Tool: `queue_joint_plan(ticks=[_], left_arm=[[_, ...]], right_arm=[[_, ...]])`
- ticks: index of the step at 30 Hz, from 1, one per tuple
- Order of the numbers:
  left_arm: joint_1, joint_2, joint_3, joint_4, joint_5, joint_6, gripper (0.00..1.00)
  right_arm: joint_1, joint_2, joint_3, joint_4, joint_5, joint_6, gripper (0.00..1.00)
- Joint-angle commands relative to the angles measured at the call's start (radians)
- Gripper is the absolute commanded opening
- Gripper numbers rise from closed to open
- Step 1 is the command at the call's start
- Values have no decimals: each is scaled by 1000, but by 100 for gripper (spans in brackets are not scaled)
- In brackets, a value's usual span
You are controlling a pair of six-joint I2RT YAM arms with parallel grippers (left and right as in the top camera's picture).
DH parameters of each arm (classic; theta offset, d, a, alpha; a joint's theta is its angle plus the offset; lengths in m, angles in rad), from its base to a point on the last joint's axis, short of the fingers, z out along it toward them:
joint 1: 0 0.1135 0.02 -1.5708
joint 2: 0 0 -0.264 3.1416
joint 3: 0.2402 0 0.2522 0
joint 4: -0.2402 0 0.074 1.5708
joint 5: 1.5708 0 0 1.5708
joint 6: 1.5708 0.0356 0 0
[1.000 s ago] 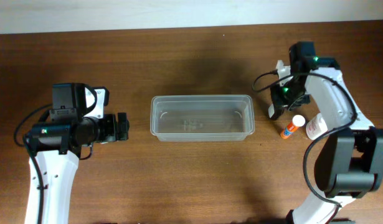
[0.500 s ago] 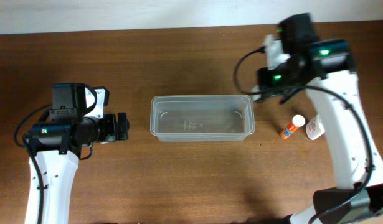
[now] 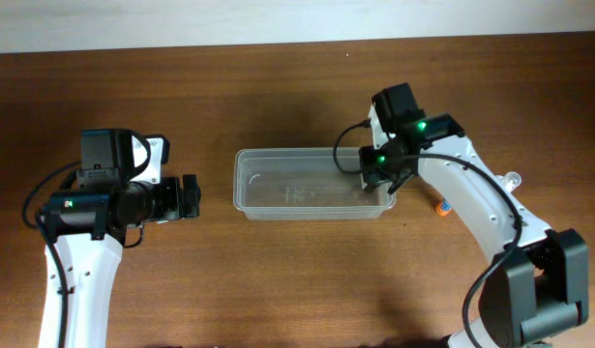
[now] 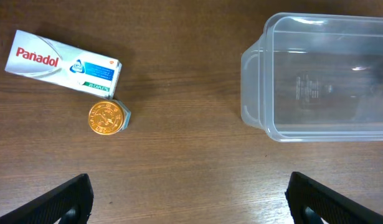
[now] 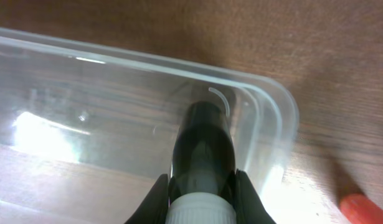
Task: Pack container
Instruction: 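Carry the dark bottle into the container's right end and release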
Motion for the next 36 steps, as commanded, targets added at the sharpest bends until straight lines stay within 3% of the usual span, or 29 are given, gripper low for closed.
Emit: queue_joint_plan(ticks=[1, 2, 4, 6, 8, 16, 20, 24, 25, 30, 36], left_arm=[[-2, 2, 18, 1, 4, 16, 99], [-2, 2, 18, 1, 4, 16, 99], [-2, 2, 18, 1, 3, 16, 99], [-2, 2, 18, 1, 3, 16, 99], [-2, 2, 18, 1, 3, 16, 99], [-2, 2, 18, 1, 3, 16, 99], [-2, 2, 18, 1, 3, 16, 99], [-2, 2, 18, 1, 3, 16, 99], [-2, 2, 18, 1, 3, 16, 99], [-2, 2, 18, 1, 3, 16, 99], [-2, 2, 18, 1, 3, 16, 99]], right_arm=[[6, -8, -32, 48, 26, 12, 10], [6, -8, -33, 55, 37, 12, 12], [6, -8, -33, 62, 44, 11, 32], [6, -8, -33, 61, 44, 12, 36], [6, -8, -33, 61, 43, 12, 50], [6, -39, 0, 33, 32, 12, 52], [5, -123, 185, -133, 67, 12, 54], [-38, -209, 357, -288, 210, 83, 64], [-71, -240, 373, -312, 216, 90, 72], [-254, -265, 336, -450, 176, 77, 84], [-349, -203, 55, -351, 73, 29, 85]])
